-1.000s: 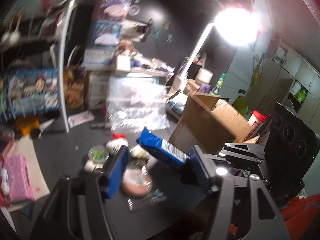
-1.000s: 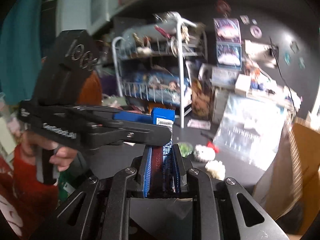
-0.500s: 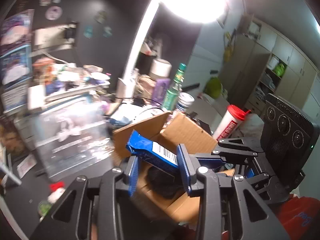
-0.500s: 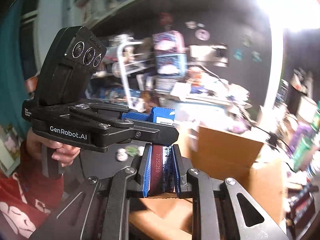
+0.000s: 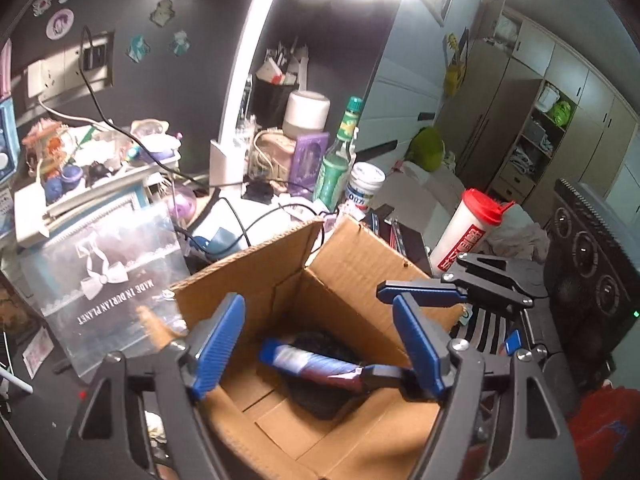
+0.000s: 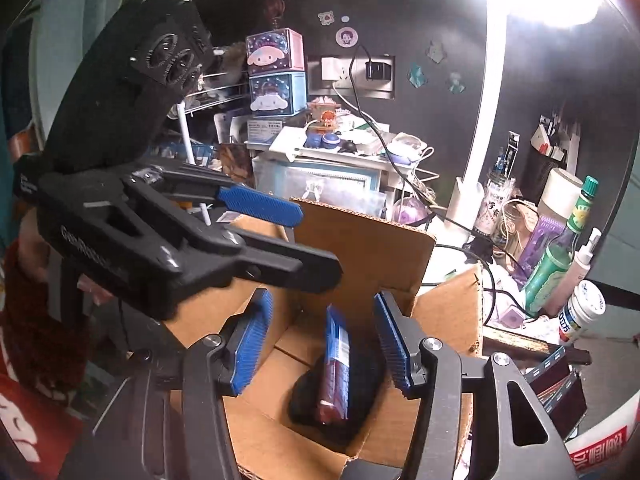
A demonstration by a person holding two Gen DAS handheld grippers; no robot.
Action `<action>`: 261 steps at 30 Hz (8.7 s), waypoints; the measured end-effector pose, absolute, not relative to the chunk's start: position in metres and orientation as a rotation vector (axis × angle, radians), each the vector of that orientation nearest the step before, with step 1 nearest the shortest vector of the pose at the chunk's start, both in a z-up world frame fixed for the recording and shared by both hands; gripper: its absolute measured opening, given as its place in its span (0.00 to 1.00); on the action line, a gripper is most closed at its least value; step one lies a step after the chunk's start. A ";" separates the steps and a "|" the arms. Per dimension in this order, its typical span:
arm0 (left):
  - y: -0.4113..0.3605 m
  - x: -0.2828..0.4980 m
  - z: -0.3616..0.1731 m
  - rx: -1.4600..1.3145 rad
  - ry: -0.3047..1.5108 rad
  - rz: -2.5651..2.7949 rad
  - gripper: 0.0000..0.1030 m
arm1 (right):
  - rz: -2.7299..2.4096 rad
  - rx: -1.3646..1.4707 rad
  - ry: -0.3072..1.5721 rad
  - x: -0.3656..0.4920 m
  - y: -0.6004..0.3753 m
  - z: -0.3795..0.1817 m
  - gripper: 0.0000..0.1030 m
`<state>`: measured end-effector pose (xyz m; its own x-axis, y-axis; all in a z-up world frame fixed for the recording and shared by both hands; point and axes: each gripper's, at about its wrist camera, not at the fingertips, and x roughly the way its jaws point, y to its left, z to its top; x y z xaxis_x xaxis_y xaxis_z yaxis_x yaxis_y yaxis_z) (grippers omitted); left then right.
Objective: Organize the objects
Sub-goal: 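Lift the blue snack packet and drop it into the cardboard box, then move the right gripper back to the packaged peach-coloured round item, then grasp the packaged round item with the right gripper and place it in the box, then return the right gripper to the desk and grasp the white flower plush, then carry the white flower plush into the box and open the right gripper, then move the right gripper to the Hello Kitty plush and grasp it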
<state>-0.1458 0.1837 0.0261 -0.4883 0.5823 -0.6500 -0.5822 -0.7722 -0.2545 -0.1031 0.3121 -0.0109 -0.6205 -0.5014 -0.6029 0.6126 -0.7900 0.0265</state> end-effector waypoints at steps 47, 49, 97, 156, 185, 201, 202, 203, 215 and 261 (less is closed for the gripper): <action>-0.126 0.007 -0.114 -1.065 -0.374 2.684 0.81 | -2.492 1.048 0.146 -0.063 0.064 -0.174 0.87; -0.130 0.007 -0.116 -1.070 -0.380 2.686 0.81 | -2.511 1.043 0.180 -0.064 0.060 -0.176 0.87; 0.121 -0.103 0.033 -0.870 -0.085 2.303 0.37 | -2.322 0.667 0.120 -0.082 0.266 -0.003 0.59; -0.095 -0.025 -0.076 -1.016 -0.295 2.656 0.76 | -2.367 1.074 0.233 -0.140 0.094 -0.164 0.63; -0.061 -0.020 -0.046 -0.933 -0.329 2.493 0.71 | -2.135 0.692 0.324 -0.043 0.086 -0.079 0.23; 0.063 -0.074 0.023 -0.856 -0.208 2.280 0.28 | -2.297 0.530 0.387 -0.049 0.194 -0.008 0.23; 0.072 -0.080 0.024 -0.860 -0.198 2.266 0.27 | -2.308 0.541 0.378 -0.052 0.202 -0.007 0.23; 0.085 -0.089 0.025 -0.868 -0.186 2.249 0.27 | -2.321 0.555 0.368 -0.057 0.211 -0.006 0.23; 0.180 -0.150 0.027 -0.981 -0.079 2.134 0.26 | -2.365 0.814 0.305 -0.114 0.288 -0.001 0.23; -0.112 -0.034 -0.076 -1.034 -0.315 2.650 0.78 | -2.148 1.050 0.237 -0.146 0.069 -0.154 0.63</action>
<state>-0.0340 -0.1116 -0.0760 -0.7051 0.3333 -0.6259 -0.1773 -0.9375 -0.2995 -0.1457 0.0688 -0.1543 -0.4073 -0.5272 -0.7458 0.6770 -0.7223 0.1408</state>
